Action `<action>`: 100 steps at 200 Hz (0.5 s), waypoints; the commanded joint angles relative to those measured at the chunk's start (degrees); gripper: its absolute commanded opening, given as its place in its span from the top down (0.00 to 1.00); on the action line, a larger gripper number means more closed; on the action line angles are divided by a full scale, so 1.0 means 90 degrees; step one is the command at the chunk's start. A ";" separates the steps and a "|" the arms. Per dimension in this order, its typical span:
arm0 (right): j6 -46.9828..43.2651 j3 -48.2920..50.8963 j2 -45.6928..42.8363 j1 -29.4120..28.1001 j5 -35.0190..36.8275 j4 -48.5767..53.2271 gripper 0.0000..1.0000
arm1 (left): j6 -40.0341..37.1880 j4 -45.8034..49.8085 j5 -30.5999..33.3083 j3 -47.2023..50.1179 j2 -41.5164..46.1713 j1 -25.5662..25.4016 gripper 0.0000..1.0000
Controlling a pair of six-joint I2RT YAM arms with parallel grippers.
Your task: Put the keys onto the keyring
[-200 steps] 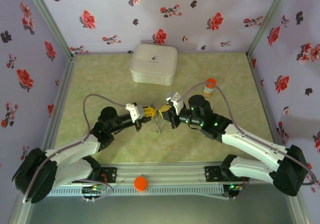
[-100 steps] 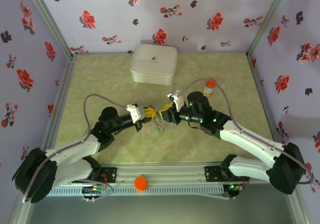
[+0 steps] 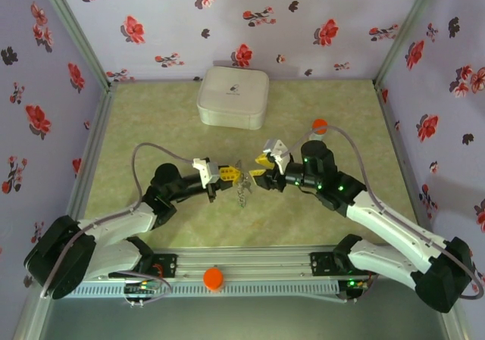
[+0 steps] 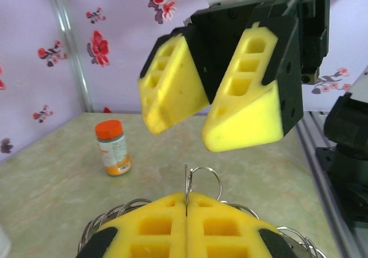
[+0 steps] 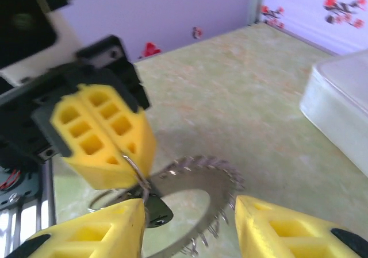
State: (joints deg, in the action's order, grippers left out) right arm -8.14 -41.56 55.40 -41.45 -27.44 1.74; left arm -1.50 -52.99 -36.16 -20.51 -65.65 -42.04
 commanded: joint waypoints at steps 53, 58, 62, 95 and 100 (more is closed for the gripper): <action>-0.0297 -0.0202 0.0369 0.0006 -0.1185 -0.0127 0.61 | 0.0332 -0.0779 -0.0523 0.0023 -0.0145 0.0021 1.00; -0.0297 -0.0189 0.0390 0.0006 -0.1185 -0.0132 0.62 | 0.0324 -0.0786 -0.0530 0.0031 -0.0127 0.0025 1.00; -0.0297 -0.0180 0.0400 0.0006 -0.1180 -0.0147 0.62 | 0.0506 -0.0791 -0.0541 0.0033 -0.0131 0.0023 1.00; -0.0105 -0.0145 0.0455 0.0006 -0.1263 -0.0469 0.70 | 0.0605 -0.0826 -0.0621 0.0061 -0.0122 0.0023 1.00; -0.0066 -0.0138 0.0474 0.0006 -0.1321 -0.0520 0.71 | 0.0588 -0.0831 -0.0621 0.0062 -0.0122 0.0024 1.00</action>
State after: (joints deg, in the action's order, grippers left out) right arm -9.96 -41.67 59.07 -41.45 -36.73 0.78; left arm 2.33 -56.25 -40.18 -20.49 -66.70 -42.04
